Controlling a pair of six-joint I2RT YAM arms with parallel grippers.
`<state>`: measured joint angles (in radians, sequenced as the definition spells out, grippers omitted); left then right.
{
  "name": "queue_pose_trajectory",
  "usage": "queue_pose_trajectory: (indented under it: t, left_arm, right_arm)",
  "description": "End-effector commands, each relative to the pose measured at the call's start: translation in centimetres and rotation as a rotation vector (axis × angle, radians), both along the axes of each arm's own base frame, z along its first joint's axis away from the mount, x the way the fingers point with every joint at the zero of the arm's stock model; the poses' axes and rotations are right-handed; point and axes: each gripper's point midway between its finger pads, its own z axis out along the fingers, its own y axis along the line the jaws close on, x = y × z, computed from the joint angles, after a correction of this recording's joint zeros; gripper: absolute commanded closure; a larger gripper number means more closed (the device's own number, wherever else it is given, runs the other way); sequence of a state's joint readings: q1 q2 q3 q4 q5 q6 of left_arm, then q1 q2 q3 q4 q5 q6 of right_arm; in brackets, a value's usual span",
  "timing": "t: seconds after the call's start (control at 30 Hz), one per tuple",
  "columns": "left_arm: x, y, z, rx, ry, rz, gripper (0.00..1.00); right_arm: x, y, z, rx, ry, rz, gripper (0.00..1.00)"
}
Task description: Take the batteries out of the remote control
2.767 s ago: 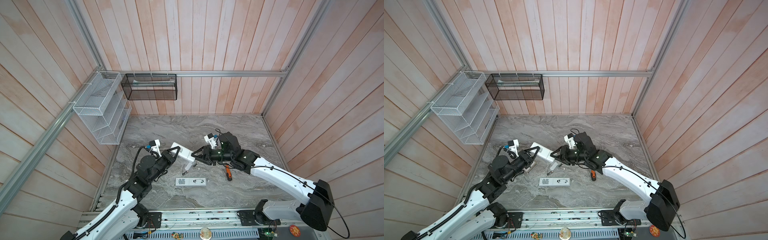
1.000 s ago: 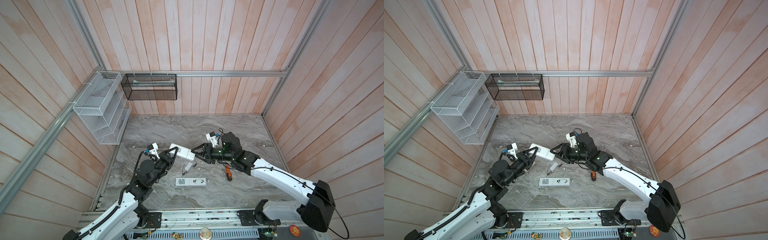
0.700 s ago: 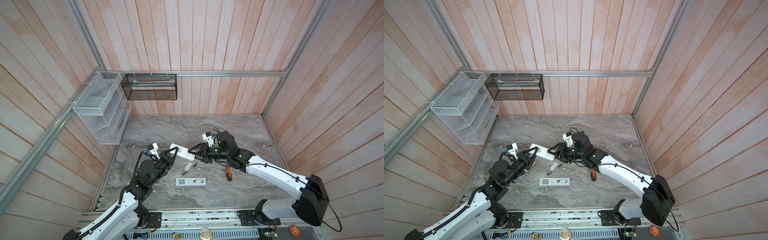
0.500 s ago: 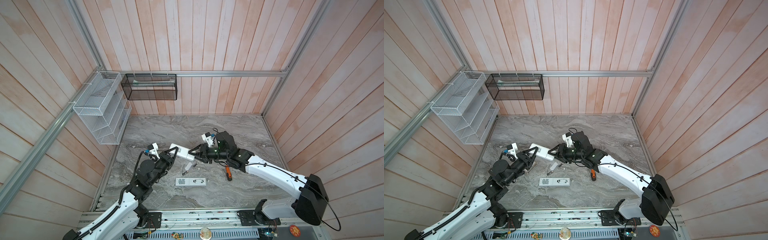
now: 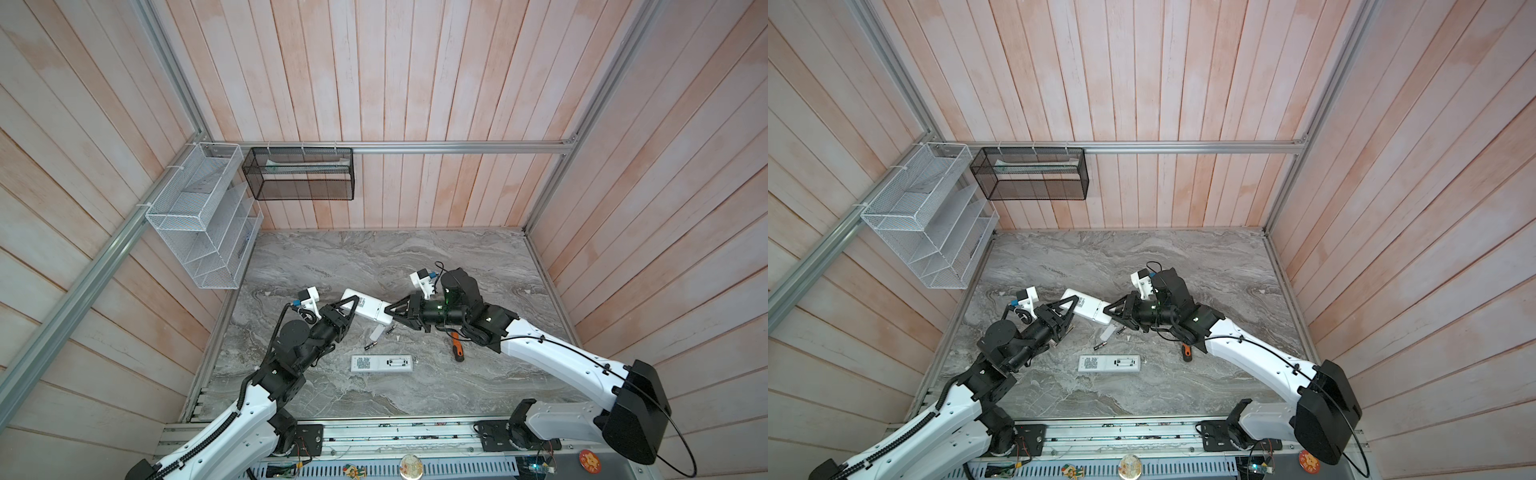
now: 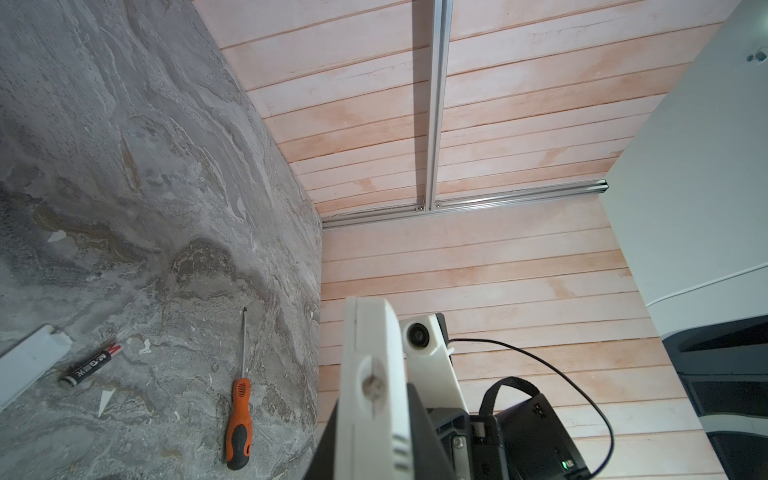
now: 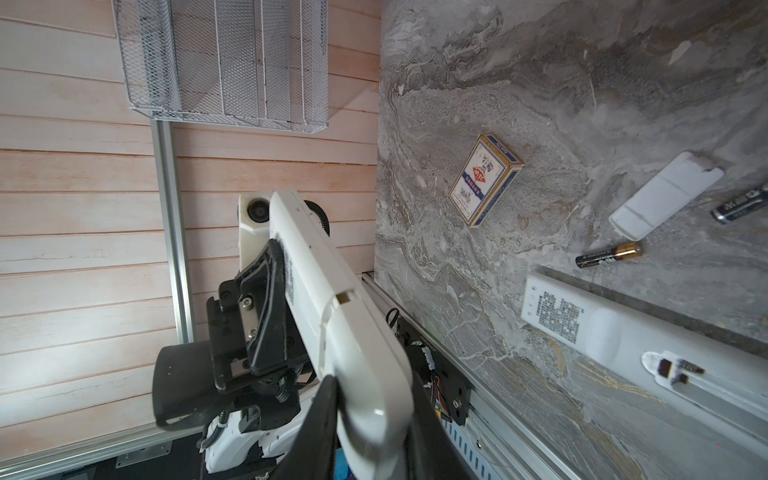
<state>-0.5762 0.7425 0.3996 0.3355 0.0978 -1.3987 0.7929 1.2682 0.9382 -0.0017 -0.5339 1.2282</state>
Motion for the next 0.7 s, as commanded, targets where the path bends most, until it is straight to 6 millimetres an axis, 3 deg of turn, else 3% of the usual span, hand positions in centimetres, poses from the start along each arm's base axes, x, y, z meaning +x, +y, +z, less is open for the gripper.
queue_pose_trajectory:
  t: [0.0, 0.37, 0.67]
  left_arm:
    - [0.45, 1.13, 0.14, -0.003, -0.021, 0.054, 0.96]
    - [0.67, 1.41, -0.22, 0.057, -0.012, 0.057, 0.96]
    - [0.77, 1.48, -0.79, -0.004, 0.002, 0.049, 0.96]
  right_arm:
    - [0.62, -1.21, 0.00, -0.011, -0.028, -0.045, 0.79]
    - [0.90, -1.59, 0.68, 0.006, -0.040, -0.059, 0.82]
    - [1.04, -1.26, 0.11, 0.011, -0.025, -0.050, 0.77]
